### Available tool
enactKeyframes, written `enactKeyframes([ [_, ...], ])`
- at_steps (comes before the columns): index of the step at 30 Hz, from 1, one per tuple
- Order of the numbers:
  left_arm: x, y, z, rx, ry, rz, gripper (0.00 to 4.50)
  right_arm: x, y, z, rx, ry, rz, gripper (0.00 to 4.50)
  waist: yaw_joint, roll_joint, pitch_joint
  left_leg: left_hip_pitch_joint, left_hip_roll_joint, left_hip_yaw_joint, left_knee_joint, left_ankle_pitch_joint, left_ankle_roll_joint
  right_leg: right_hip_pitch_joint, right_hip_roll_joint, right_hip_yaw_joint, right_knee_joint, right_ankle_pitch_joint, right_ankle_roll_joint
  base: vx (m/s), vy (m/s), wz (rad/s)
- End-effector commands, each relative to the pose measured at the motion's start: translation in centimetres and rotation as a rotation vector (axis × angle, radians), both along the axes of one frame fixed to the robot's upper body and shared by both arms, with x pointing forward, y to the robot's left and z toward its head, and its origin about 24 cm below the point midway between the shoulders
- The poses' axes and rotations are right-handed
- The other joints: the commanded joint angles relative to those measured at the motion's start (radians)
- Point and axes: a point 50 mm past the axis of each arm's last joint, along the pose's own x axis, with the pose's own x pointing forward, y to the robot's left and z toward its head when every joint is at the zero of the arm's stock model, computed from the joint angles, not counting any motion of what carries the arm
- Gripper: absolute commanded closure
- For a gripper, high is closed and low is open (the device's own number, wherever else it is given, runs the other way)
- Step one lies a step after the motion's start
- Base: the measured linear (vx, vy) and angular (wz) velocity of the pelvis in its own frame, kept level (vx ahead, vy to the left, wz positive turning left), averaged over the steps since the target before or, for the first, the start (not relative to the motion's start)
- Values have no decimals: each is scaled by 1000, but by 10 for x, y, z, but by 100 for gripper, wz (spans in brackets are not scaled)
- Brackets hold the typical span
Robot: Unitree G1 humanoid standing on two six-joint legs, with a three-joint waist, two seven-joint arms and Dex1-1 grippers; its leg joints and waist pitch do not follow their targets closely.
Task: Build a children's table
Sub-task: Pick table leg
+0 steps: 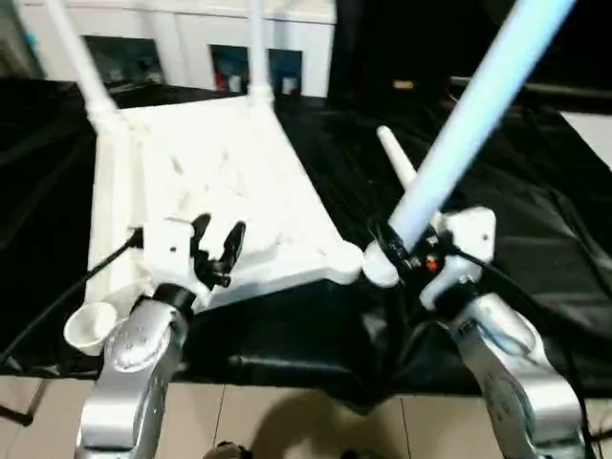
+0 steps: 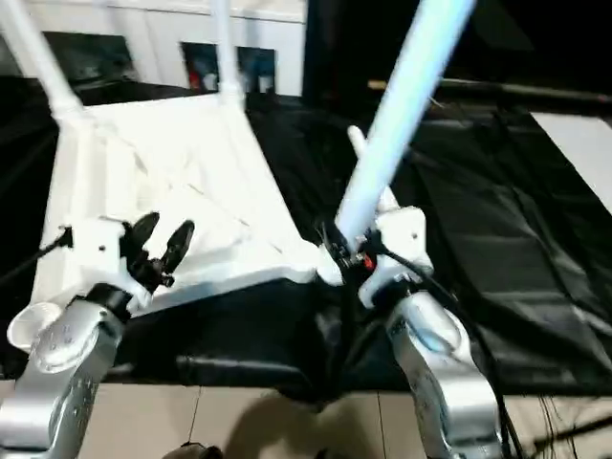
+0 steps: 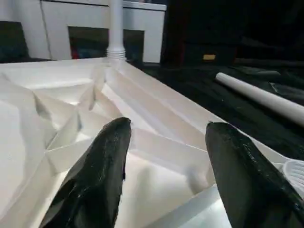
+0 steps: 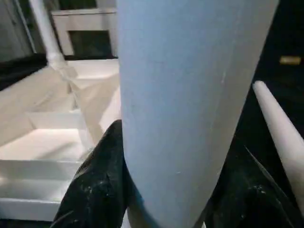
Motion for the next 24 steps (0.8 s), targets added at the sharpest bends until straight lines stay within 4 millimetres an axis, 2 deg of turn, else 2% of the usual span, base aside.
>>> enactKeyframes([
  [1, -1, -6, 6, 10, -34, -20, 165, -1, -4, -1, 13, -2, -30, 267, 45, -9, -68, 3, 17, -26, 49, -273, 38, 63, -155, 220, -141, -435, -144, 26, 95, -46],
  [2, -1, -6, 6, 12, -35, -19, 165, -1, -4, -1, 13, -3, -31, 267, 53, -19, -65, -19, 9, -46, 83, -273, 42, 76, -176, 260, -150, -488, -138, 26, 95, -46],
  [3, 0, -6, 6, 25, -39, -13, 165, -1, -4, 0, 15, -6, -38, 267, 73, -6, -63, -30, 15, -92, 96, -238, 27, 81, -169, 291, -149, -532, -152, 36, 176, -65],
  [4, 1, -9, 4, 45, -33, 5, 165, -1, -3, 1, 42, -10, -40, 267, 58, -12, -65, -67, 1, -123, 36, -159, 100, 98, -123, 208, -109, -413, -177, 37, 233, -50],
  [5, 2, -11, 5, 72, -46, 5, 165, -1, -2, 2, 47, -15, -38, 267, 46, 31, -80, -38, 5, -117, -18, -52, 127, 77, -61, 153, -86, -306, -194, 37, 233, -50],
  [6, 2, -12, 5, 78, -49, 9, 165, -1, -1, 3, 47, -16, -36, 267, 27, 39, -75, 16, 17, -115, -53, -29, 180, 12, 27, 90, -52, -242, -177, 47, 256, -9],
  [7, 3, -16, 5, 74, -47, 3, 165, -1, 0, 3, 43, -19, -35, 267, -13, 61, -93, 67, 49, -154, -44, 165, 220, -25, 58, 31, 35, -114, -146, 14, 241, 11],
  [8, 4, -17, 6, 77, -53, 3, 165, -1, 1, 3, 41, -21, -34, 267, -15, 80, -86, 38, 73, -163, -57, 213, 95, 2, 42, 11, 42, -37, -124, 14, 241, 11],
  [9, 6, -18, 7, 61, -51, 2, 165, -1, 1, 3, 42, -24, -33, 267, -24, 87, -90, 56, 111, -184, -67, 224, -30, -2, 29, 1, 50, -33, -98, -26, 171, 5],
  [10, 7, -19, 8, 48, -48, 3, 165, -1, 1, 4, 43, -26, -33, 267, -30, 90, -93, 66, 146, -207, -75, 240, -61, -8, 23, -6, 64, -65, -80, -45, 101, 1],
  [11, 7, -19, 8, 43, -48, 3, 165, 0, 1, 4, 45, -26, -34, 267, -31, 92, -94, 64, 207, -244, -96, 268, -50, -26, 16, -19, 108, -165, -20, -45, 101, 1],
  [12, 8, -19, 8, 38, -50, 2, 165, 0, 1, 4, 44, -26, -35, 267, -27, 89, -94, 52, 213, -239, -100, 234, 22, -30, 8, -21, 140, -210, 15, -75, 53, -2],
  [13, 8, -19, 8, 27, -48, 8, 165, 0, 1, 4, 45, -25, -35, 267, -23, 89, -98, 51, 190, -230, -105, 133, 85, -27, 10, -24, 149, -213, 6, -104, 6, -1],
  [14, 8, -19, 8, -8, -42, 12, 165, 0, 1, 4, 46, -23, -34, 267, -26, 83, -100, 55, 170, -225, -103, 81, 127, -23, 9, -22, 145, -205, -2, -104, 6, -1],
  [15, 8, -19, 9, -24, -42, 13, 165, 1, 1, 3, 41, -22, -31, 267, -30, 76, -101, 59, 133, -219, -101, 28, 217, -9, -2, -8, 107, -162, -41, -126, -56, -4],
  [16, 7, -19, 9, -32, -44, 13, 165, 1, 1, 3, 37, -21, -29, 267, -29, 67, -100, 51, 115, -207, -92, -4, 257, 4, -13, 7, 80, -128, -68, -137, -116, -4],
  [17, 6, -20, 11, -27, -57, 3, 165, 2, 1, 3, 35, -22, -28, 267, -26, 26, -93, 5, 53, -152, -70, -148, 238, 43, -51, 39, 0, -83, -158, -137, -116, -4],
  [18, 6, -21, 12, -35, -59, -3, 165, 3, 0, 4, 32, -26, -28, 267, 0, 5, -87, -47, -33, -77, 30, -113, 173, 81, -142, 54, -80, -110, -213, -148, -154, -8],
  [19, 5, -21, 12, -32, -69, -6, 165, 4, 0, 5, 27, -35, -29, 267, 25, 9, -71, -21, -7, -95, 37, -73, 74, 59, -171, 74, -106, -381, -94, -148, -147, -16],
  [20, 2, -22, 12, -23, -73, -16, 165, 7, -2, 6, 26, -38, -29, 267, 23, -6, -66, -28, -4, -98, 31, -81, 50, 66, -161, 70, -107, -519, -49, -148, -147, -16],
  [21, 2, -23, 12, -19, -74, -19, 165, 7, -2, 6, 26, -38, -28, 267, 20, 12, -53, -22, 10, -103, 5, -136, -11, 61, -140, 39, -113, -747, -26, -134, -90, -25],
  [22, 1, -23, 10, 8, -58, -37, 165, 9, -3, 6, 21, -40, -31, 267, 11, 20, -56, -5, 21, -107, -27, -273, -49, 49, -102, 10, -107, -810, -24, -104, -19, -26],
  [23, 1, -22, 8, 34, -45, -24, 165, 10, -4, 6, 20, -40, -32, 267, 1, 19, -54, -5, 28, -108, -46, -340, -66, 48, -82, 1, -99, -772, -28, -104, -19, -26],
  [24, 2, -22, 8, 28, -55, -22, 165, 11, -5, 6, 22, -38, -34, 267, -12, 27, -48, 4, 34, -116, -67, -480, -95, 43, -59, -12, -91, -739, -30, -91, 1, -16],
])
